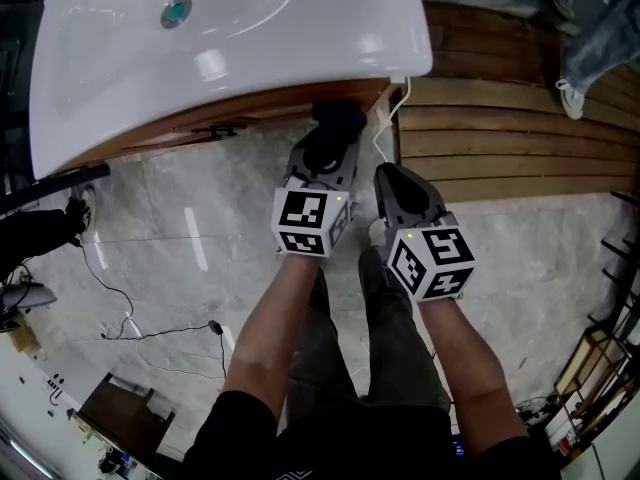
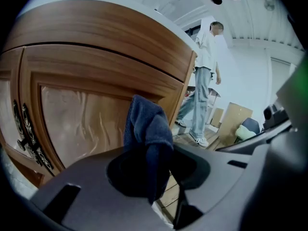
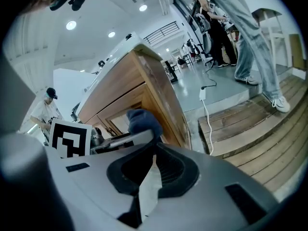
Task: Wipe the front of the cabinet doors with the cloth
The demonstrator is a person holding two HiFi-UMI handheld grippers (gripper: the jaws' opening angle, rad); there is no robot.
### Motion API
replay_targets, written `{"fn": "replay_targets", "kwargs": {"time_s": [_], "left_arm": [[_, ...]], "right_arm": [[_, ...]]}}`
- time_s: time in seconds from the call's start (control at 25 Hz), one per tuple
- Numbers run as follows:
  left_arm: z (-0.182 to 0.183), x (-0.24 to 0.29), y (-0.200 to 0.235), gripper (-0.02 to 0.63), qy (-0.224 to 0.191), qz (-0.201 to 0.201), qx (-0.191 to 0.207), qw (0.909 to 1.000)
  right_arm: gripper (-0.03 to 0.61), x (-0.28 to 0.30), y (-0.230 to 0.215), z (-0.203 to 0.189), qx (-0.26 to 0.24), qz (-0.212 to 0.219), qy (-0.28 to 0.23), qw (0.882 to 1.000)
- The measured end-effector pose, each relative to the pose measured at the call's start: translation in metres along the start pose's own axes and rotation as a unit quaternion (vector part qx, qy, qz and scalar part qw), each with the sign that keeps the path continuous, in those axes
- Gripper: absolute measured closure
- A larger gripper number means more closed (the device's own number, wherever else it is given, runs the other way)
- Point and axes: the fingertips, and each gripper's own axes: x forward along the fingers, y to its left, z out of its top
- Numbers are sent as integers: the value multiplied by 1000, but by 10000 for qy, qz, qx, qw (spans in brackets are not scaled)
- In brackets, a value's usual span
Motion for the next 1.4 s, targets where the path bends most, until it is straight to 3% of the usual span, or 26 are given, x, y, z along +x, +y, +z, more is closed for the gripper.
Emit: {"fn": "replay_targets", "kwargs": {"time_s": [0.32, 1.04, 1.4], "left_arm": [[-10, -10, -15, 512, -15, -137, -115, 9998], [-39, -85, 127, 512, -28, 971, -301, 9948], [-58, -70, 149, 512, -106, 989, 52, 9950]], "right_arm": [[534, 1, -11, -4, 13, 0, 92, 10000], [534, 45, 60, -26, -219, 301, 428, 9984], [534, 65, 70, -44, -232, 363, 490, 9979]]}}
